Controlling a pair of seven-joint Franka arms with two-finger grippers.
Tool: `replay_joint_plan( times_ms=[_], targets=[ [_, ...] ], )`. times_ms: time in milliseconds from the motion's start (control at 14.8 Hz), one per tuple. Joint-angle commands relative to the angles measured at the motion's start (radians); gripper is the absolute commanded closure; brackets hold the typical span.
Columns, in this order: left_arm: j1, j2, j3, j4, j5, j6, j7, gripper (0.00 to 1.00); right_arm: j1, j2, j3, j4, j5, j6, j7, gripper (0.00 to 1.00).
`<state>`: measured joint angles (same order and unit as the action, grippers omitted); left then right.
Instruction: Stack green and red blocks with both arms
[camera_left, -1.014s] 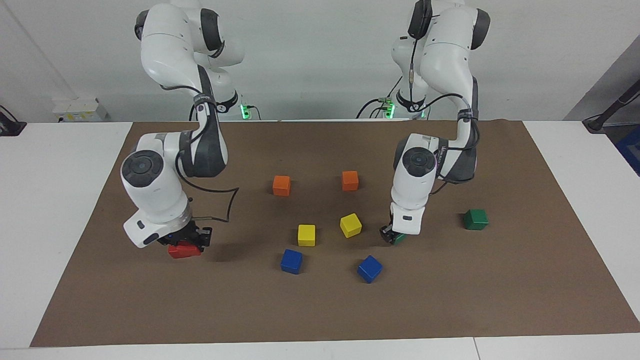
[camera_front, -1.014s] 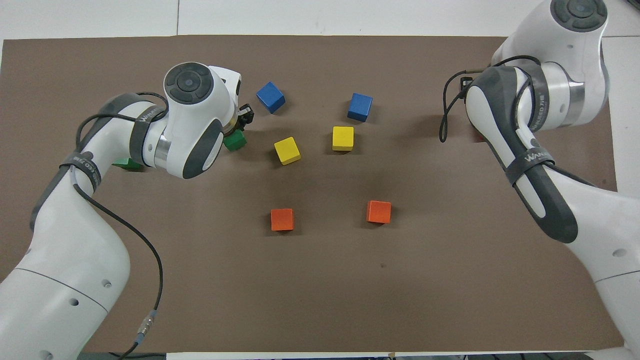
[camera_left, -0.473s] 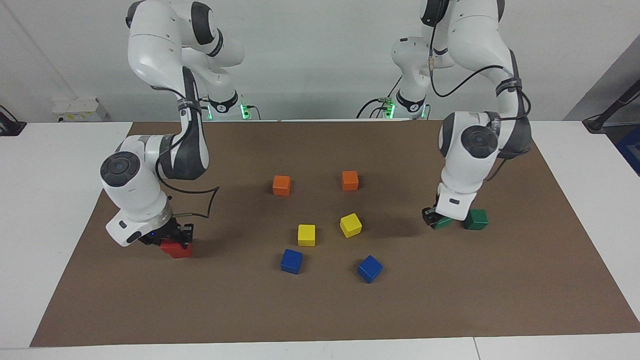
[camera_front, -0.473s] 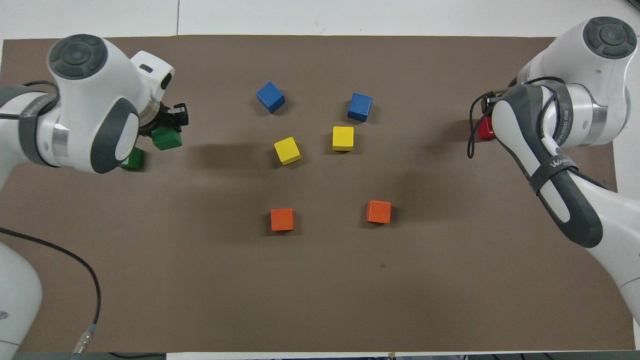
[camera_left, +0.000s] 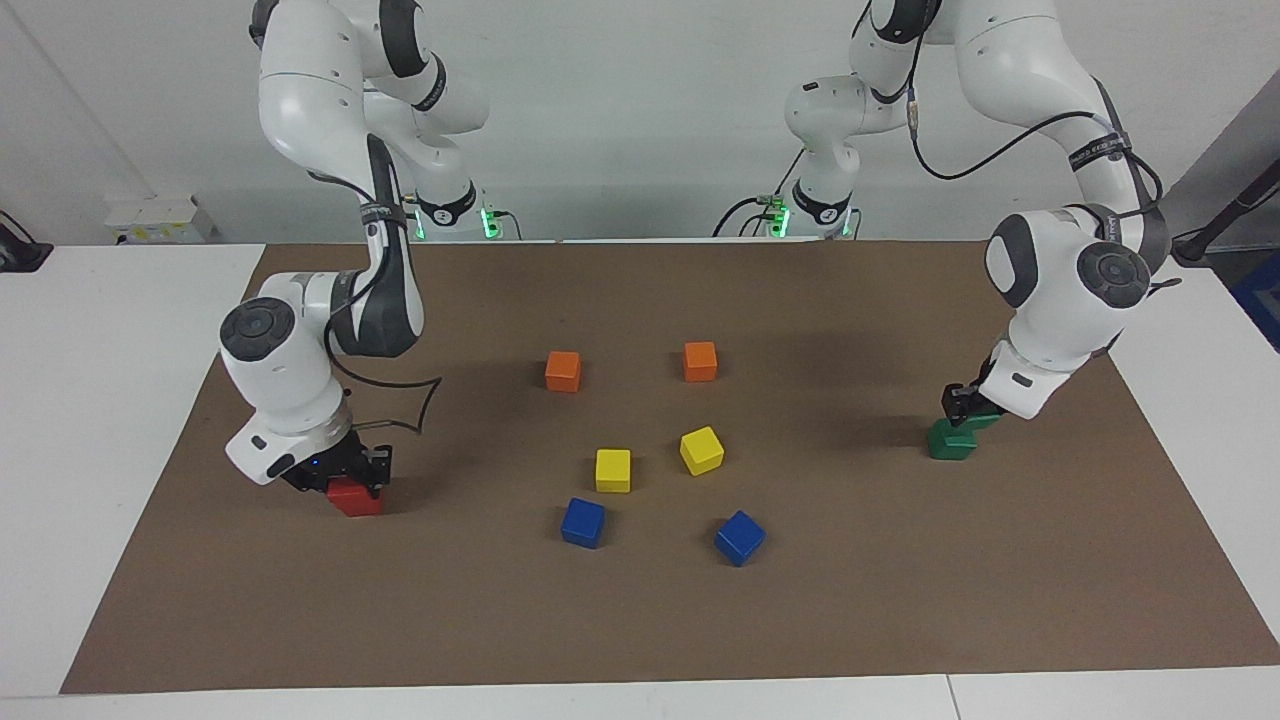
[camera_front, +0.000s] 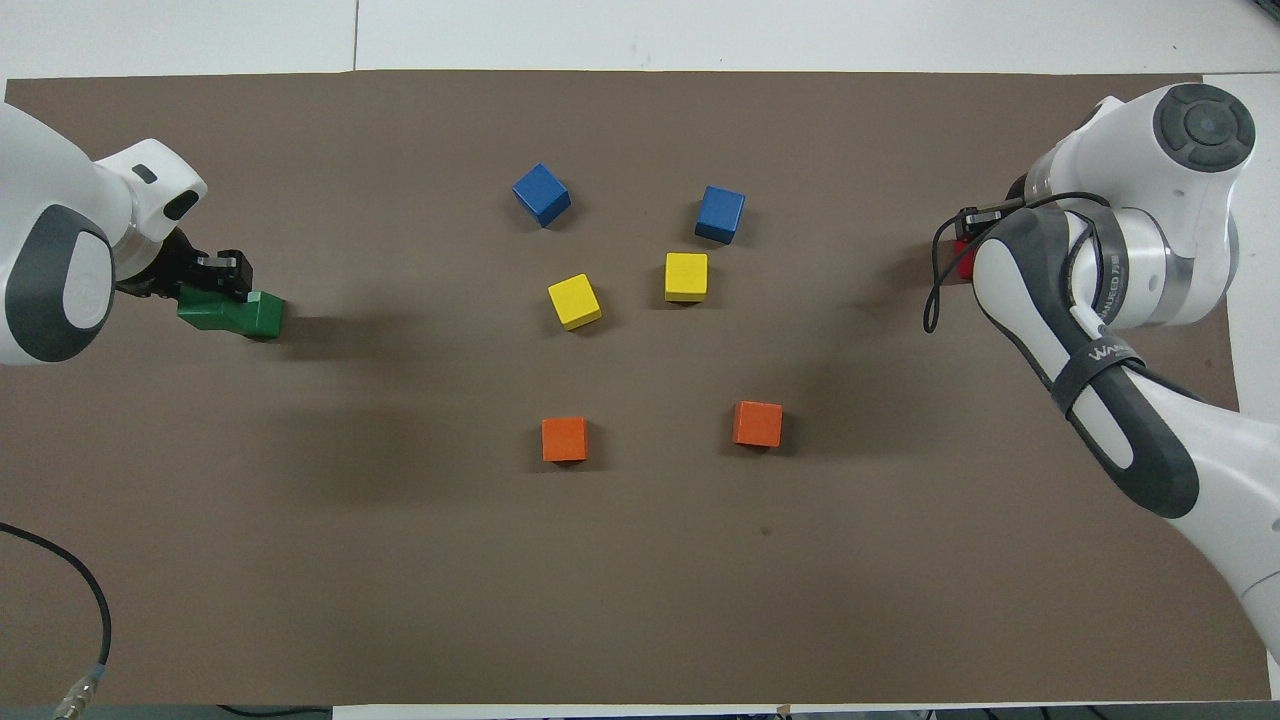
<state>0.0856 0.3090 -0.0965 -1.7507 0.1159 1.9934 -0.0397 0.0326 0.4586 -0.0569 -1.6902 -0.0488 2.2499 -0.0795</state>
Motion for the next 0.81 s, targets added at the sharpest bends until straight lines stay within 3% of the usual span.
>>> replay_joint_plan(
  times_ms=[0, 270, 338, 473, 743],
  targets=[
    [0.025, -0.047, -0.008, -0.073, -0.033, 0.056, 0.062, 1.00, -0.013, -0.034, 0.009, -0.059, -0.006, 0.030, -0.028, 1.00],
    [0.039, -0.044, -0.005, -0.075, -0.064, 0.082, 0.169, 1.00, -0.020, -0.040, 0.009, -0.074, -0.006, 0.030, -0.029, 1.00],
    [0.039, -0.041, -0.003, -0.076, -0.064, 0.090, 0.167, 1.00, -0.020, -0.040, 0.009, -0.078, -0.006, 0.031, -0.029, 0.89],
    [0.039, -0.042, -0.003, -0.098, -0.064, 0.119, 0.162, 1.00, -0.022, -0.040, 0.009, -0.080, -0.006, 0.033, -0.036, 0.12],
    [0.039, -0.039, -0.003, -0.119, -0.081, 0.159, 0.159, 1.00, -0.022, -0.040, 0.009, -0.080, -0.006, 0.034, -0.034, 0.05]
  ],
)
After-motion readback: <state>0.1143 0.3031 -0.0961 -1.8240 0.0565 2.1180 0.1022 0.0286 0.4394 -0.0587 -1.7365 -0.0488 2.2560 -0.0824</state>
